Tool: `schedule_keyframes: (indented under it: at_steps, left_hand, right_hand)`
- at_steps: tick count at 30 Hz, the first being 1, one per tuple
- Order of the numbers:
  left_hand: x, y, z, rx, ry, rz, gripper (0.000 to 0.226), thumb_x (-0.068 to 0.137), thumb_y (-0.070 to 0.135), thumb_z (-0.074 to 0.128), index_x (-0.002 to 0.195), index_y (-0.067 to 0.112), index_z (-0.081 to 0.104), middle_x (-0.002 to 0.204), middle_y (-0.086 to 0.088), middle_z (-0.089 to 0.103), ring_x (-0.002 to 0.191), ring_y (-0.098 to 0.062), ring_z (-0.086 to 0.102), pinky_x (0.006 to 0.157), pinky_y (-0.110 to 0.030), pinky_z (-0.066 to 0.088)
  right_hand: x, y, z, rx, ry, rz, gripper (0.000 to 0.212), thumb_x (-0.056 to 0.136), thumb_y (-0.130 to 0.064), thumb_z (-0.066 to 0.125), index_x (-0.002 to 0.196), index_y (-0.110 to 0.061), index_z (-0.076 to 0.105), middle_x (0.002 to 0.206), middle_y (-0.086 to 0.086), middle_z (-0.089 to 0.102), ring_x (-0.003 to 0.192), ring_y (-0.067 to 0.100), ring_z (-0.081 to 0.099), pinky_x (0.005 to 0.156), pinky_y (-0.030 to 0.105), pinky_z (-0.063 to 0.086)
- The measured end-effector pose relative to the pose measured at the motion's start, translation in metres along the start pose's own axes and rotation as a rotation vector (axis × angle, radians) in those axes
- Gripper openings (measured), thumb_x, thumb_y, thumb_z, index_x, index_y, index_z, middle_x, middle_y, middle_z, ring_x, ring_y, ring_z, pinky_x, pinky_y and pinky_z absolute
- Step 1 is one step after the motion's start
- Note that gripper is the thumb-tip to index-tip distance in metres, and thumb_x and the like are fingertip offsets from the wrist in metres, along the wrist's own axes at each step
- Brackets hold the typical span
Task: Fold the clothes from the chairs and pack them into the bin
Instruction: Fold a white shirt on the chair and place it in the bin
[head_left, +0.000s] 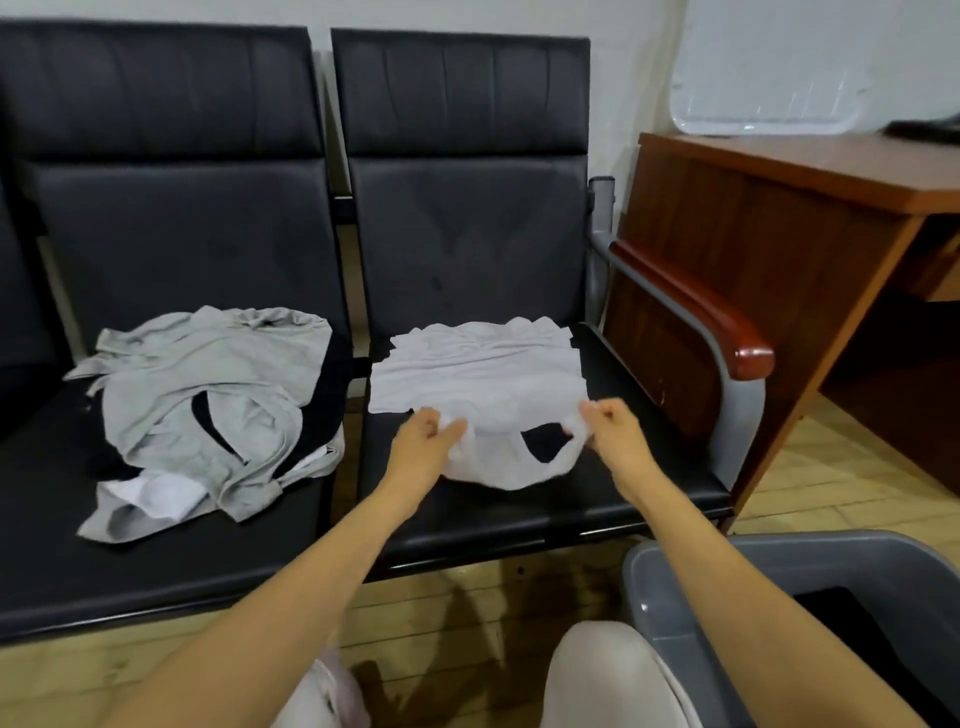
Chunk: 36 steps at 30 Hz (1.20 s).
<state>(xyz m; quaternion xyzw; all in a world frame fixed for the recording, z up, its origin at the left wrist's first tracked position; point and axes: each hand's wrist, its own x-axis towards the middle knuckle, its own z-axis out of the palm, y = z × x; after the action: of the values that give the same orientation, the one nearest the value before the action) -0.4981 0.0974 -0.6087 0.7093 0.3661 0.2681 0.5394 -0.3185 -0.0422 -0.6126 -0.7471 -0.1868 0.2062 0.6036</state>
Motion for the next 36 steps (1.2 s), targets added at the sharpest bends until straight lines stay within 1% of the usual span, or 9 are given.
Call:
schedule_keyframes:
  at_steps: [3, 6, 10, 14, 17, 19, 26, 33, 36]
  left_hand:
    - [-0.007, 0.031, -0.019, -0.236, 0.219, 0.15, 0.018, 0.094, 0.02, 0.056, 0.084, 0.011, 0.044, 0.081, -0.004, 0.045, 0.074, -0.012, 0.043, 0.065, -0.021, 0.037]
    - [-0.022, 0.012, -0.032, -0.132, 0.244, 0.089, 0.018, 0.089, 0.01, 0.057, 0.1, 0.011, 0.043, 0.09, -0.001, 0.049, 0.079, -0.013, 0.048, 0.066, -0.022, 0.04]
    - [-0.047, -0.046, -0.038, 0.127, -0.141, -0.229, 0.049, 0.086, 0.003, 0.062, 0.128, 0.019, 0.044, 0.119, -0.005, 0.055, 0.095, -0.02, 0.057, 0.074, -0.03, 0.048]
    - [-0.067, -0.05, -0.043, 0.241, -0.303, -0.221, 0.028, 0.085, 0.003, 0.067, 0.111, 0.011, 0.068, 0.127, -0.004, 0.054, 0.122, -0.018, 0.047, 0.088, -0.022, 0.038]
    - [-0.073, -0.05, -0.048, 0.264, -0.33, -0.204, 0.045, 0.077, 0.0, 0.075, 0.12, 0.01, 0.063, 0.138, -0.007, 0.047, 0.132, -0.022, 0.04, 0.091, -0.022, 0.036]
    - [-0.077, -0.051, -0.05, 0.395, -0.372, -0.145, 0.057, 0.075, -0.002, 0.076, 0.128, 0.011, 0.057, 0.136, -0.004, 0.045, 0.132, -0.021, 0.039, 0.092, -0.019, 0.037]
    - [-0.072, -0.032, -0.057, 0.62, -0.164, 0.247, 0.048, 0.083, -0.005, 0.064, 0.129, 0.008, 0.056, 0.11, -0.008, 0.048, 0.112, -0.027, 0.052, 0.081, -0.008, 0.031]
    - [-0.044, 0.023, -0.067, 0.157, 0.059, 0.216, 0.035, 0.079, -0.003, 0.066, 0.101, 0.025, 0.067, 0.114, -0.005, 0.062, 0.108, -0.026, 0.057, 0.092, -0.034, 0.049]
    - [-0.035, 0.037, -0.075, 0.247, 0.094, 0.234, 0.03, 0.081, 0.0, 0.063, 0.104, 0.019, 0.068, 0.112, -0.006, 0.064, 0.105, -0.024, 0.058, 0.089, -0.038, 0.051]
  right_hand:
    - [-0.006, -0.034, -0.007, 0.124, -0.05, -0.258, 0.014, 0.095, -0.026, 0.058, 0.089, -0.014, 0.053, 0.085, 0.004, 0.061, 0.079, 0.015, 0.059, 0.074, 0.025, 0.047]
    - [-0.022, -0.026, -0.011, -0.235, -0.246, -0.336, 0.018, 0.087, -0.024, 0.069, 0.097, -0.019, 0.055, 0.087, 0.002, 0.06, 0.074, 0.011, 0.055, 0.067, 0.023, 0.045]
    - [-0.044, 0.03, -0.015, -0.655, -0.523, -0.125, 0.045, 0.086, -0.022, 0.071, 0.124, -0.026, 0.047, 0.092, 0.0, 0.057, 0.078, 0.013, 0.054, 0.067, 0.021, 0.046]
    - [-0.053, 0.05, -0.016, -0.575, -0.403, 0.021, 0.053, 0.085, -0.013, 0.07, 0.132, -0.018, 0.045, 0.089, 0.003, 0.059, 0.08, 0.014, 0.057, 0.068, 0.02, 0.044]
    - [-0.057, 0.047, -0.022, -0.517, -0.37, 0.185, 0.068, 0.081, -0.007, 0.074, 0.138, -0.016, 0.038, 0.125, 0.01, 0.049, 0.105, 0.024, 0.056, 0.077, 0.027, 0.048]
    - [-0.064, 0.041, -0.026, -0.359, -0.376, 0.251, 0.06, 0.082, -0.002, 0.071, 0.134, -0.014, 0.044, 0.129, 0.01, 0.048, 0.101, 0.022, 0.055, 0.069, 0.025, 0.049]
    - [-0.07, 0.005, -0.033, 0.258, -0.272, 0.042, 0.025, 0.087, 0.002, 0.062, 0.106, -0.015, 0.065, 0.114, 0.016, 0.062, 0.101, 0.026, 0.063, 0.085, 0.038, 0.055]
    - [-0.058, -0.021, -0.045, -0.149, -0.51, 0.16, 0.029, 0.082, -0.005, 0.071, 0.11, -0.013, 0.066, 0.122, 0.012, 0.06, 0.11, 0.029, 0.058, 0.085, 0.034, 0.053]
    - [-0.059, -0.036, -0.056, -0.323, -0.732, 0.134, 0.043, 0.079, -0.006, 0.074, 0.119, -0.013, 0.063, 0.121, 0.008, 0.057, 0.112, 0.024, 0.055, 0.091, 0.03, 0.049]
